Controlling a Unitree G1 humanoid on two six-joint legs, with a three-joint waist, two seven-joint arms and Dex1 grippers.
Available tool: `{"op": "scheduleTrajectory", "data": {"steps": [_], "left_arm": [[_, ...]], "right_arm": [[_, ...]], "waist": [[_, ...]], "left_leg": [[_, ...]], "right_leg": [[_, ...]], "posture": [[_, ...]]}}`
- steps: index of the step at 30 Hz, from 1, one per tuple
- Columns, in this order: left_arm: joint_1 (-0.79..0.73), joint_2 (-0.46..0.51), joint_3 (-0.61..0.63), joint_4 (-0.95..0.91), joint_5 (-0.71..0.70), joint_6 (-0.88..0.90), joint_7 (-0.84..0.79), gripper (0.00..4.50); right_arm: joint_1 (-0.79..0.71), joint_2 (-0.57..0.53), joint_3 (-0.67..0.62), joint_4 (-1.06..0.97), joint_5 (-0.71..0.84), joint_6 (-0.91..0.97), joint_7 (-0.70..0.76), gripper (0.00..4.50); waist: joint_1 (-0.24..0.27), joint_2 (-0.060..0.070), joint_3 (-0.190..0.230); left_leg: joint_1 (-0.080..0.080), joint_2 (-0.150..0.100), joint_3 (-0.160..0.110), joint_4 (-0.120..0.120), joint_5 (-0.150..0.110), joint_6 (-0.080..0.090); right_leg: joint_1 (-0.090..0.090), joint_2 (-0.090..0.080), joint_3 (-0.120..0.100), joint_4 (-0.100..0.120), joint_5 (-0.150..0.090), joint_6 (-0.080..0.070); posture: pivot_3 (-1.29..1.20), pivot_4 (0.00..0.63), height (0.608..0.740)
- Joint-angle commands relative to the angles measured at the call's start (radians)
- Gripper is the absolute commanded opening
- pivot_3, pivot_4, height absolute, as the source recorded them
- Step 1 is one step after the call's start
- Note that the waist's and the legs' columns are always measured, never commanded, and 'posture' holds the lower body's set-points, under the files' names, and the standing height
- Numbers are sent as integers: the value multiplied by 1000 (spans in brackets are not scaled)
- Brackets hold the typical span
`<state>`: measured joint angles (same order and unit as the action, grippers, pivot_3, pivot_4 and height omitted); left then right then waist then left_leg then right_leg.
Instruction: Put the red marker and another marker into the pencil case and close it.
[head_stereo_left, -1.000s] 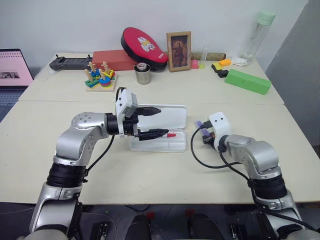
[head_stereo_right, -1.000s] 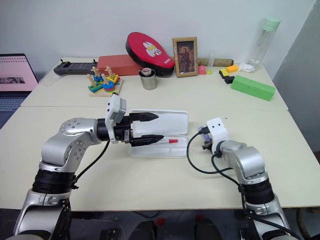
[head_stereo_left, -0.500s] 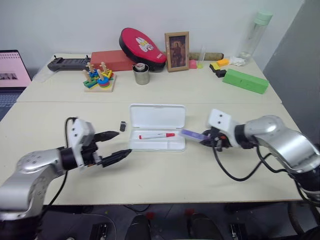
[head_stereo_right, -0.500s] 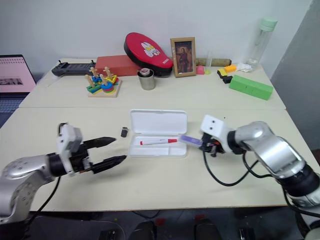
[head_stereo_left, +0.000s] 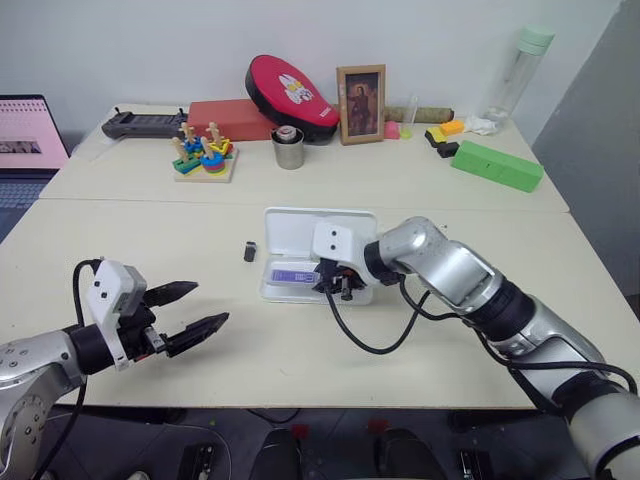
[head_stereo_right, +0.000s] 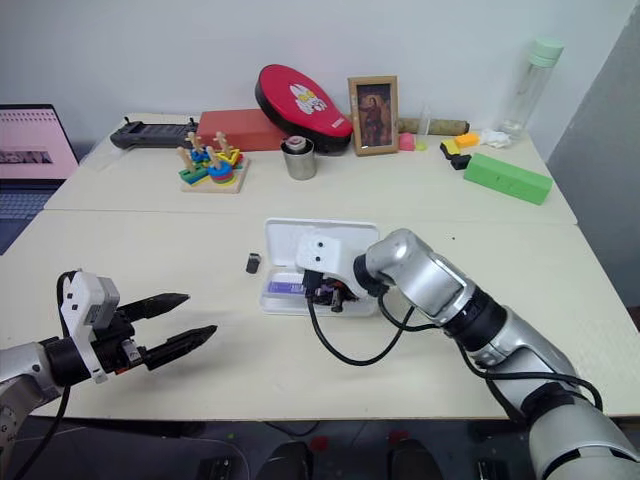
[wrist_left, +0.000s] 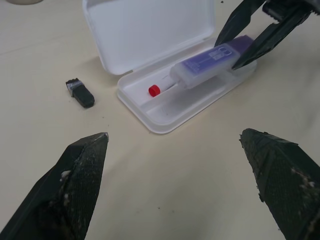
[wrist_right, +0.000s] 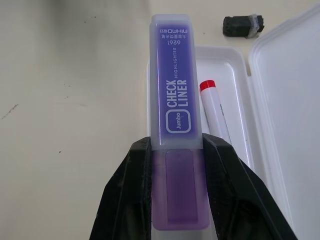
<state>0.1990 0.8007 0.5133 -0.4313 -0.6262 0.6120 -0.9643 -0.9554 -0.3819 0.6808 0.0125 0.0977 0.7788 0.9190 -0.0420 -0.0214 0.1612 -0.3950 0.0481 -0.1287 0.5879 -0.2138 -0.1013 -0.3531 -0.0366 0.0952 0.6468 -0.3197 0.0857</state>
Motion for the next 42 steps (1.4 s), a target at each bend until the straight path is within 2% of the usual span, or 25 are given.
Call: {"op": "scheduleTrajectory", "data": {"steps": [1, 25, 27, 30, 38, 39, 42], "left_arm": [[12, 0, 21, -35, -24, 5, 22, 4500], [8, 13, 2, -58, -49, 15, 66, 4500], [8, 13, 1, -60, -47, 16, 66, 4500], [4, 13, -2, -61, -46, 16, 68, 4500], [-27, 7, -24, -41, -45, 14, 77, 4500], [-34, 3, -28, -36, -43, 12, 81, 4500], [-71, -16, -37, -12, -43, 9, 115, 4500]], "right_arm": [[-15, 18, 1, 16, -29, -29, 22, 1074], [-36, 158, -11, 192, -140, -101, 51, 1074], [-40, 164, -17, 199, -144, -107, 53, 1784], [-44, 171, -26, 211, -151, -117, 51, 2340], [-59, 162, -67, 179, -142, -122, 75, 4285], [-59, 158, -75, 167, -137, -121, 83, 4466], [-50, 139, -101, 111, -115, -105, 110, 4466]], "waist": [[-1, 0, 0], [-12, 0, 0], [-12, 0, 0], [-13, 0, 0], [-13, 0, 0], [-13, 0, 0], [-12, 0, 0]], "left_leg": [[0, 0, 0, 0, 0, 0], [0, 0, 0, 0, 0, 0], [0, 0, 0, 0, 0, 0], [0, 0, 0, 0, 0, 0], [0, 0, 0, 0, 0, 0], [0, 0, 0, 0, 0, 0], [0, 0, 0, 0, 0, 0]], "right_leg": [[0, 0, 0, 0, 0, 0], [0, 0, 0, 0, 0, 0], [0, 0, 0, 0, 0, 0], [0, 0, 0, 0, 0, 0], [0, 0, 0, 0, 0, 0], [0, 0, 0, 0, 0, 0], [0, 0, 0, 0, 0, 0]], "posture": [[0, 150, 740], [0, 150, 740], [0, 150, 740], [0, 150, 740], [0, 150, 740], [0, 150, 740], [0, 150, 740]]}}
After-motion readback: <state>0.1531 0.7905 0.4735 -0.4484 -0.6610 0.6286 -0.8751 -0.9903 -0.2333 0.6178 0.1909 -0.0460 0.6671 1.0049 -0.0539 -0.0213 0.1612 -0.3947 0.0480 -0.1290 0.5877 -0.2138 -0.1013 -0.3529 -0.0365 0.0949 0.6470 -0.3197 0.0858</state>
